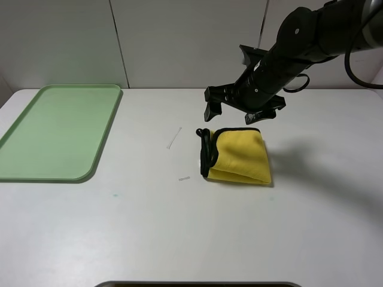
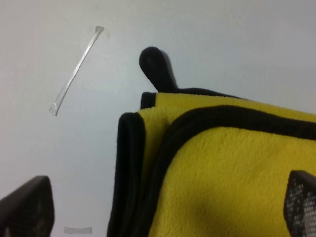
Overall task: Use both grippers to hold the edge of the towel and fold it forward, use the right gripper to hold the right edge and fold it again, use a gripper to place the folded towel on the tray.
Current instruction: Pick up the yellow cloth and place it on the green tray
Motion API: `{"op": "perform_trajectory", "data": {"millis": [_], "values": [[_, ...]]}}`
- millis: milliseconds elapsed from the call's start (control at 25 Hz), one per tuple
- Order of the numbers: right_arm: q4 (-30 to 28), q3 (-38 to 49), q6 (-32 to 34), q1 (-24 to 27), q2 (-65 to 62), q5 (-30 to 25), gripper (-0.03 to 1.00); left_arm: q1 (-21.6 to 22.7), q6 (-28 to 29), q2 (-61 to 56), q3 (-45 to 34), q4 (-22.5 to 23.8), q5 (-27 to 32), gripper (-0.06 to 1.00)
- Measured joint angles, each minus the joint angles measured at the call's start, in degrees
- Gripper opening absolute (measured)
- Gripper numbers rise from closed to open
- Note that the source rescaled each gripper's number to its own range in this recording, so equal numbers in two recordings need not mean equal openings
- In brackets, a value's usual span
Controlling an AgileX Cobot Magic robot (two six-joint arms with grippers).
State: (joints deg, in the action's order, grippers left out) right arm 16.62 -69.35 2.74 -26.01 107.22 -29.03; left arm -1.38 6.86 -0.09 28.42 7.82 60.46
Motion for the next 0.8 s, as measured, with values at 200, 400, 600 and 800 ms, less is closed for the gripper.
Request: {"op": "perform_trajectory", "data": {"millis": [200,400,600,800], "values": [[0.0,0.0,0.0,0.0,0.0,-0.5,1.00,0.0,0.0,0.0,0.0,0.0,0.0,0.97],[-0.2,0.0,0.0,0.0,-1.0,-1.0,1.00,0.0,0.0,0.0,0.0,0.0,0.0,0.97],[-0.6,0.0,0.0,0.0,-4.2,-1.3,1.00,0.0,0.0,0.0,0.0,0.0,0.0,0.97],[-3.3,0.0,-1.2,0.0,-6.9,-3.2,1.00,0.0,0.0,0.0,0.0,0.0,0.0,0.97]]}}
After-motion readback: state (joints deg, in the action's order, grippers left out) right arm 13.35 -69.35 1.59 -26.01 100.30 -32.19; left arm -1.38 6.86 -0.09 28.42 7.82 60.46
